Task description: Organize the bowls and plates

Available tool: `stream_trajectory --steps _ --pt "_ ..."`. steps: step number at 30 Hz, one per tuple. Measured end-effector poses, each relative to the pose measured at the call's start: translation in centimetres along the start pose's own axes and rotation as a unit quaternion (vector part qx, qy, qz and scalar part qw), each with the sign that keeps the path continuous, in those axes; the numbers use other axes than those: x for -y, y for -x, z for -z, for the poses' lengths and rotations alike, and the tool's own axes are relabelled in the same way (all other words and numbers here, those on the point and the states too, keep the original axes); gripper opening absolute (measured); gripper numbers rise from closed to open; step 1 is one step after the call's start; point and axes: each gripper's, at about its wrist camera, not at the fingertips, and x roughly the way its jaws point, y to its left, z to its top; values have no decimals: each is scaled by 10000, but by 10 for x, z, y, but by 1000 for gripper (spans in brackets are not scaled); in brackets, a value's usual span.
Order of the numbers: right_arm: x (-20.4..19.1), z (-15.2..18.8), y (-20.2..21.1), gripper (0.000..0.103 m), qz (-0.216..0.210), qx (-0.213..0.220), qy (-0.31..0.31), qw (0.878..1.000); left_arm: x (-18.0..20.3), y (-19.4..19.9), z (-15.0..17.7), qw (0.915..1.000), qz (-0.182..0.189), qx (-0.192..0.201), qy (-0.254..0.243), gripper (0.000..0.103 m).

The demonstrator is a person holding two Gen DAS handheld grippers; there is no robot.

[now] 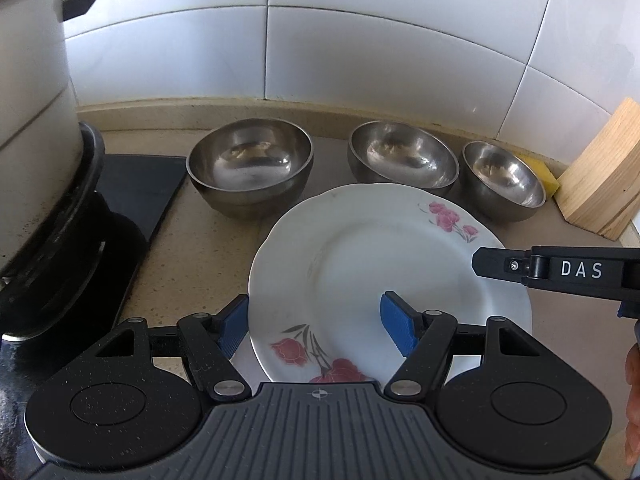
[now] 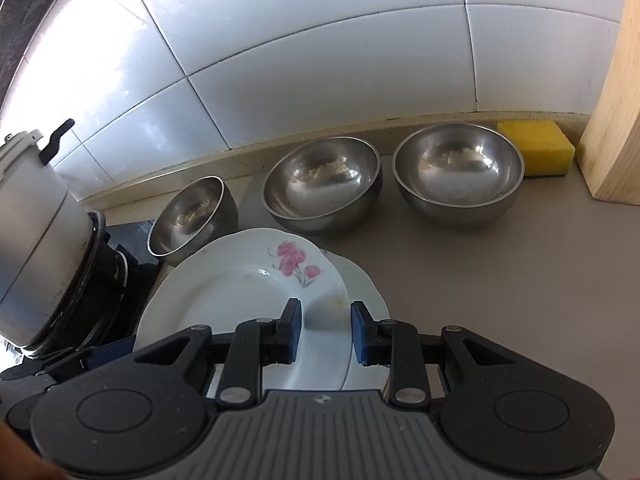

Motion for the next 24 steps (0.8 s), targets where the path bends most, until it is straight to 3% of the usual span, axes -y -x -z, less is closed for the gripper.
stream_trajectory --steps 24 --pt "8 8 -18 8 148 -194 -158 9996 1 -28 7 9995 91 -281 -70 70"
